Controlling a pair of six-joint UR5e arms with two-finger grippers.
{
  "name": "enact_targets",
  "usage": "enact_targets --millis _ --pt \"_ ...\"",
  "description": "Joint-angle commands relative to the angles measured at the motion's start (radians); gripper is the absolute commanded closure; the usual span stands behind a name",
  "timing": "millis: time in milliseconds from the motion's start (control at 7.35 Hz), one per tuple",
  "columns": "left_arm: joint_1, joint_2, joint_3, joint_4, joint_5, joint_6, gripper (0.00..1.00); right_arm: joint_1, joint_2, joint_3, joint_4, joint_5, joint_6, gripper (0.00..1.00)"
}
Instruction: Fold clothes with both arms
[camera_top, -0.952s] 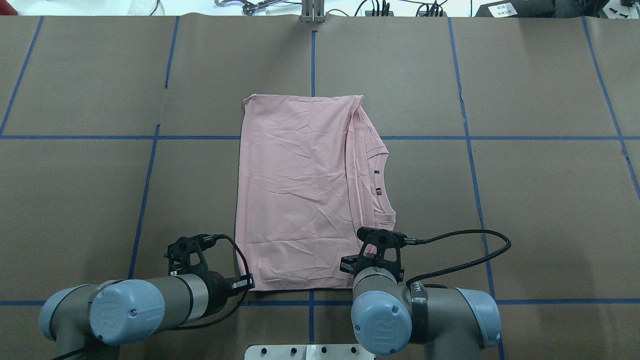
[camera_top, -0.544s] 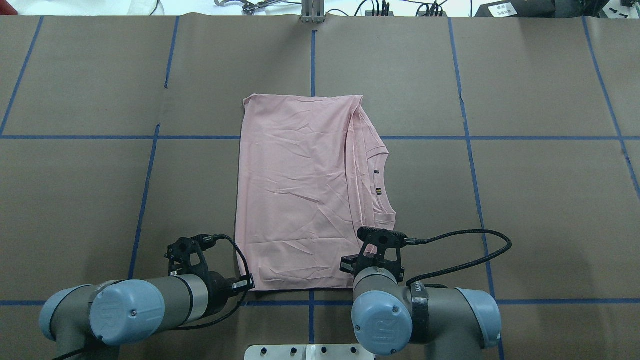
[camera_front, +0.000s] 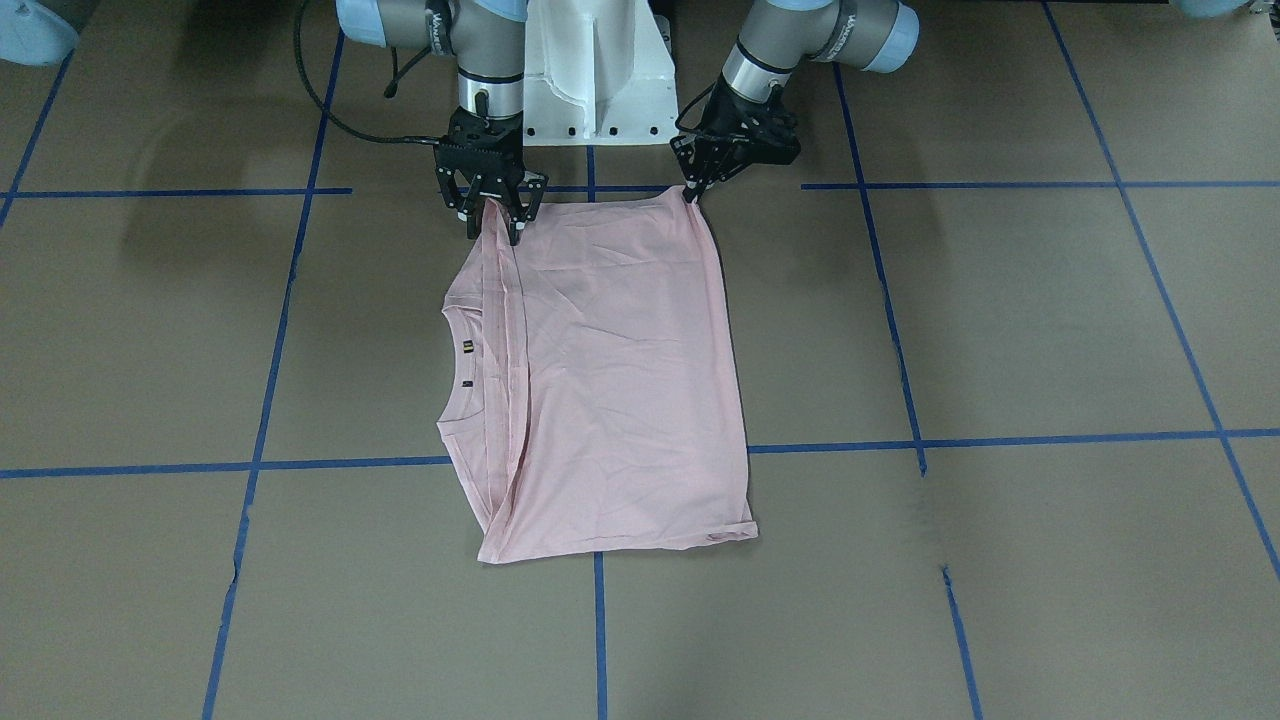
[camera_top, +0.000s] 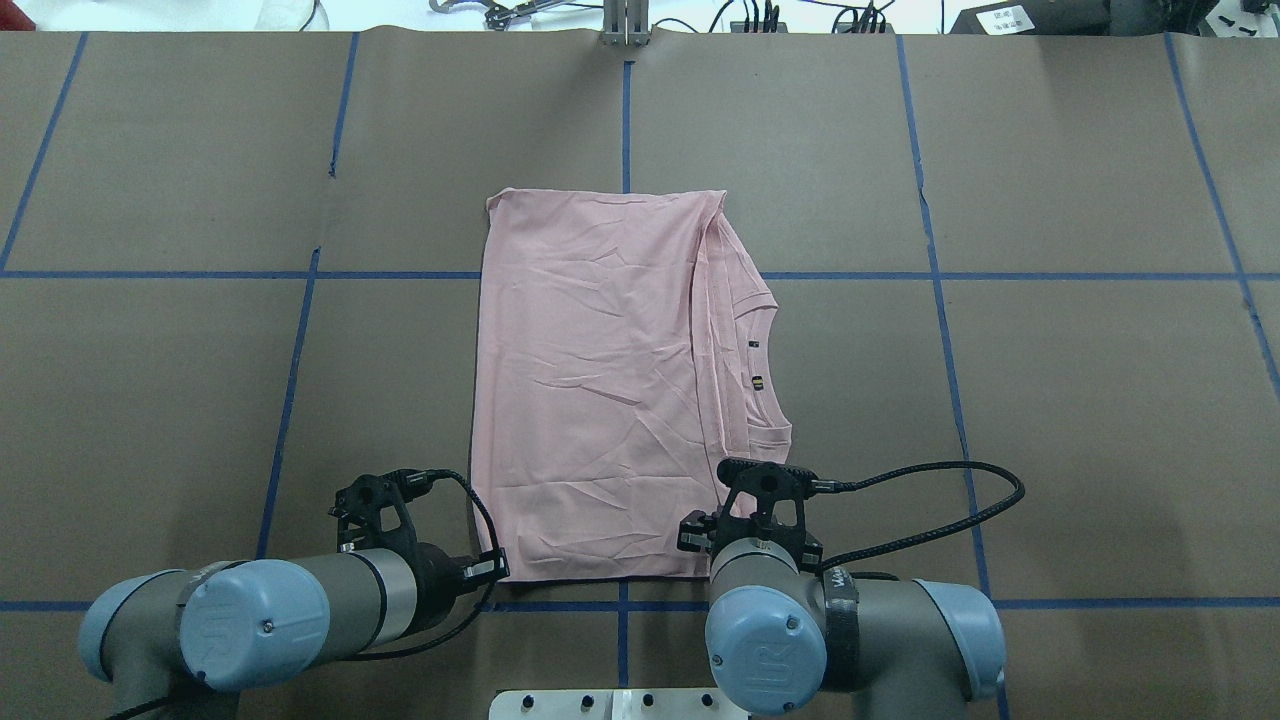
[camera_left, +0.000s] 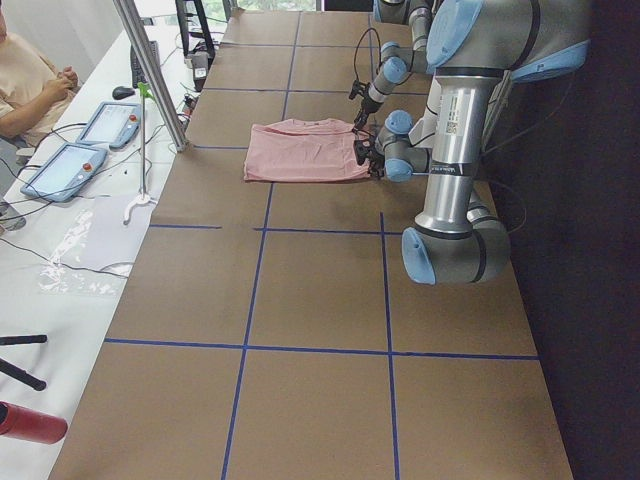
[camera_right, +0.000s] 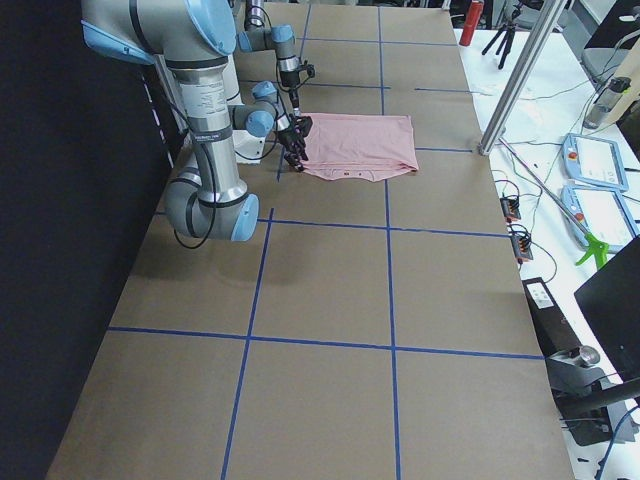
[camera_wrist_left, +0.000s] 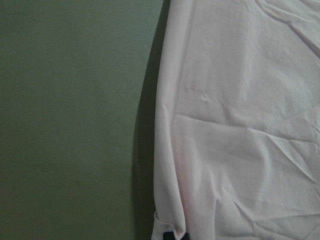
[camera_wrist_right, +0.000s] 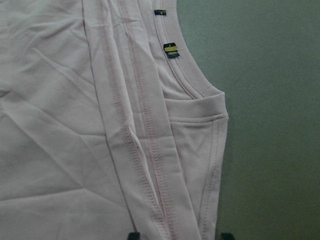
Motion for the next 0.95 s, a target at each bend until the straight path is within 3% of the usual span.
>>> enact_targets --millis 0,544,680,816 --pt "0.0 0.0 0.0 0.0 0.0 0.0 1.0 -0.01 0.0 -0.003 -0.001 -0.002 0.003 0.5" --pt "0.0 0.0 -0.002 0.002 0.0 -0.001 1.0 -0.012 0.0 -0.011 -0.001 -0.002 0.003 0.68" --pt "0.0 0.0 -0.002 0.0 0.0 -0.001 1.0 -0.012 0.003 -0.009 -0.001 -0.002 0.003 0.99" --pt "0.002 0.0 -0.002 0.0 0.0 -0.001 1.0 -0.011 0.006 -0.001 -0.001 -0.002 0.003 1.0"
